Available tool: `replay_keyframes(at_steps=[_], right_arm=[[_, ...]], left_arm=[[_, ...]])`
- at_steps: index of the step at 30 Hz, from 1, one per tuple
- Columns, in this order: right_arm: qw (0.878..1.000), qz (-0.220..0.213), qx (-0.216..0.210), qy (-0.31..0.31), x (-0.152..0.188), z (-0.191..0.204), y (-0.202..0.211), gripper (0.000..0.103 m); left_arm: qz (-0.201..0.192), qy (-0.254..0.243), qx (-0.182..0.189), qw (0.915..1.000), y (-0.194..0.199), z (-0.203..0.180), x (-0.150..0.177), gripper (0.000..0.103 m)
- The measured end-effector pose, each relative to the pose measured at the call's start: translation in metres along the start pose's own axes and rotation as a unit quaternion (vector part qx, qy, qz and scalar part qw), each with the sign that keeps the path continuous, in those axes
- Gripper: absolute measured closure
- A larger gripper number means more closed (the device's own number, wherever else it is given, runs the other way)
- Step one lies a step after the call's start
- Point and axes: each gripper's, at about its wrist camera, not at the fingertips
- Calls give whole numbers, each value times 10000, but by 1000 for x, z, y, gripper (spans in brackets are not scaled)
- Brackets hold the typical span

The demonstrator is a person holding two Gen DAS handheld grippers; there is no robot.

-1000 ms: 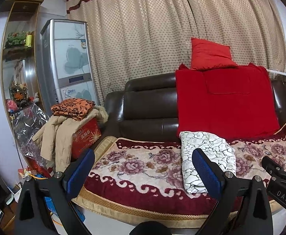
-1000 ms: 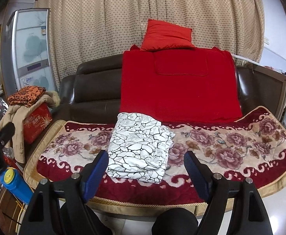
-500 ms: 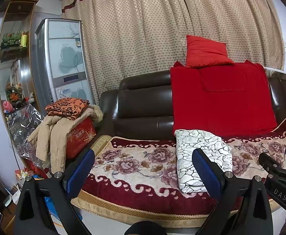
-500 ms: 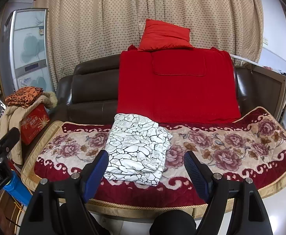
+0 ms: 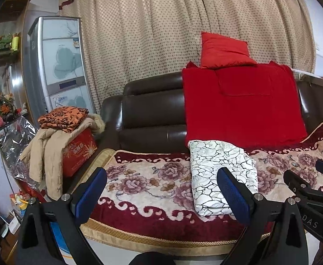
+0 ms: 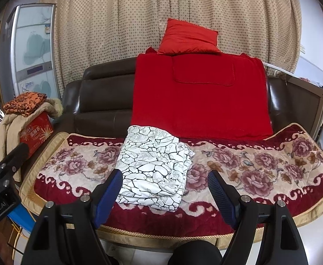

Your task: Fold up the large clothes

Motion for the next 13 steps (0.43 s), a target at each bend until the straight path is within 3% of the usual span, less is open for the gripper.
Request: replay_keyframes(at_steps=[13], right_arm=[[9994, 177, 4, 299, -12, 15, -50, 21]], left_arm=[[11, 312, 382, 9988, -55, 11, -10, 3]])
Point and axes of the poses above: each gripper's, at about its wrist camera, not at the fingertips, and y roughly against the way its jaws point, z to its left, x to its underside, and after that the axes turned 1 degree about -x, right-handed
